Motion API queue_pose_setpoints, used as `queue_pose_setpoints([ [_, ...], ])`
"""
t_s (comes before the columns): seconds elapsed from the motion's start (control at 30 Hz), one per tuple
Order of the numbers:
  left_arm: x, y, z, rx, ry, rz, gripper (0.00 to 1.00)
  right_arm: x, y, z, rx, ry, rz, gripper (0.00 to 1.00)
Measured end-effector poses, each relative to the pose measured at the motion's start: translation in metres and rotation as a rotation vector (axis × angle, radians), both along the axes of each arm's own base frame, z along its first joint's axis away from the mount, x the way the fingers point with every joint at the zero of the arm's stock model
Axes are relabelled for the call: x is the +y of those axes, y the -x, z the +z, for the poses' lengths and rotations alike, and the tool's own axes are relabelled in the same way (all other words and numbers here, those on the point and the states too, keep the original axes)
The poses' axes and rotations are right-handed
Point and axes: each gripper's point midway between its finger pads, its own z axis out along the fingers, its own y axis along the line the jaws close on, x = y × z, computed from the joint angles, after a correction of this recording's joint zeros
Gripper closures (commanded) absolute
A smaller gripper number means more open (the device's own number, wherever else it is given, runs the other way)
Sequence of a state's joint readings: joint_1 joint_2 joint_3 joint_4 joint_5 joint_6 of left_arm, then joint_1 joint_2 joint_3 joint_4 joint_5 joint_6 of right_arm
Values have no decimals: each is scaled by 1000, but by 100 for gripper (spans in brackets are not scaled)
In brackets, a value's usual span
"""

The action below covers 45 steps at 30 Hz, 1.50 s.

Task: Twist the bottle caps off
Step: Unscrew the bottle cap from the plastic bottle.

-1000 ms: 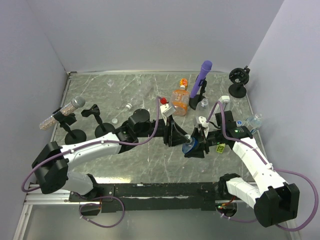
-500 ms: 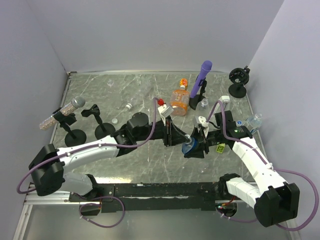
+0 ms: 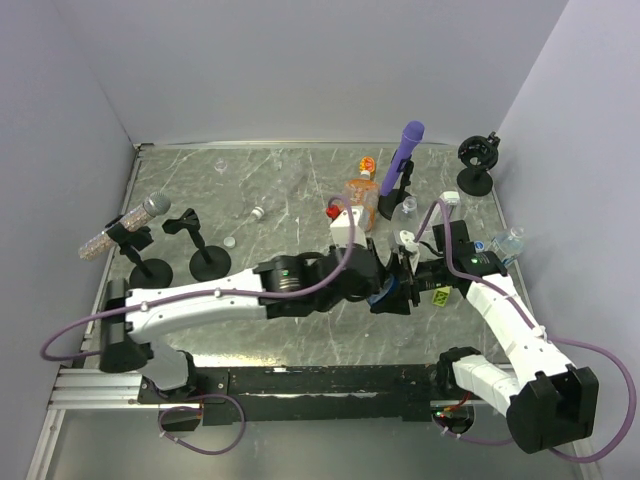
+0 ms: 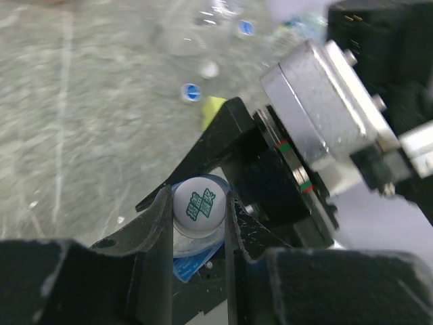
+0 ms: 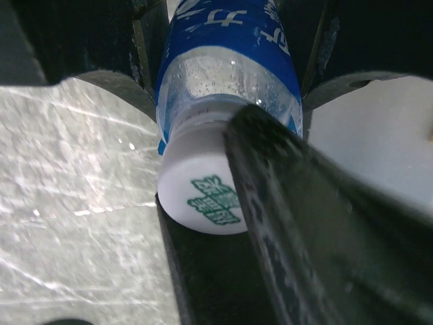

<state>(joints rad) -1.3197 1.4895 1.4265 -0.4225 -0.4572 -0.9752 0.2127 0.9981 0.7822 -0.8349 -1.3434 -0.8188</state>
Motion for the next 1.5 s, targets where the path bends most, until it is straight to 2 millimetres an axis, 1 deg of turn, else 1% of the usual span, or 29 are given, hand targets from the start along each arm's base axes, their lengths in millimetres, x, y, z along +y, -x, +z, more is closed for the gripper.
queue_pose_setpoints([
  [0.1,-2,-4,-6,31,-64,114,99,-2,-4,-6,-3,31,-19,87],
  [0.23,-1,-7,-12,57,-80,204,99,-4,-7,-10,-7,54,-32,87],
  [0.3,-1,-7,-12,65,-71,225,95,-4,-7,-11,-7,60,-35,87],
  [0.33,-1,-7,-12,70,-66,230,85,-4,-7,-11,-7,60,-34,87],
  [0.37,0,-7,-12,70,-63,235,69,-4,-7,-11,-8,59,-34,87],
  [0.4,0,-7,-12,71,-62,238,50,-4,-7,-11,-8,60,-34,87],
  [0.43,0,-7,-12,72,-61,239,34,-4,-7,-11,-8,60,-34,87],
  [0.5,0,-7,-13,74,-55,242,18,-3,-6,-10,-9,53,-28,87],
  [0.63,9,-6,-19,69,-64,241,5,-1,-4,-6,-15,30,-10,87],
  [0.7,13,-2,-19,66,-45,220,1,0,-3,-5,-17,26,-5,87],
  [0.77,18,4,-16,60,-26,186,1,0,-3,-5,-19,26,-2,87],
  [0.8,21,6,-14,52,-19,165,3,0,-3,-5,-19,26,-1,87],
  [0.83,26,9,-11,38,-8,144,3,0,-3,-5,-19,26,-1,87],
  [0.93,44,18,0,-19,26,64,3,0,-3,-5,-19,26,-1,87],
  [1.07,75,29,17,-133,92,-85,3,1,-3,-5,-19,25,0,87],
  [1.13,85,30,25,-195,128,-153,3,1,-3,-5,-20,25,1,87],
  [1.2,93,27,29,-263,156,-234,1,1,-3,-5,-20,25,1,87],
  [1.3,93,20,29,-347,160,-354,1,1,-2,-5,-19,23,2,87],
  [1.43,79,15,24,-439,155,-518,1,1,-3,-5,-22,23,3,87],
  [1.5,71,13,22,-468,165,-584,3,1,-3,-5,-23,23,3,87],
])
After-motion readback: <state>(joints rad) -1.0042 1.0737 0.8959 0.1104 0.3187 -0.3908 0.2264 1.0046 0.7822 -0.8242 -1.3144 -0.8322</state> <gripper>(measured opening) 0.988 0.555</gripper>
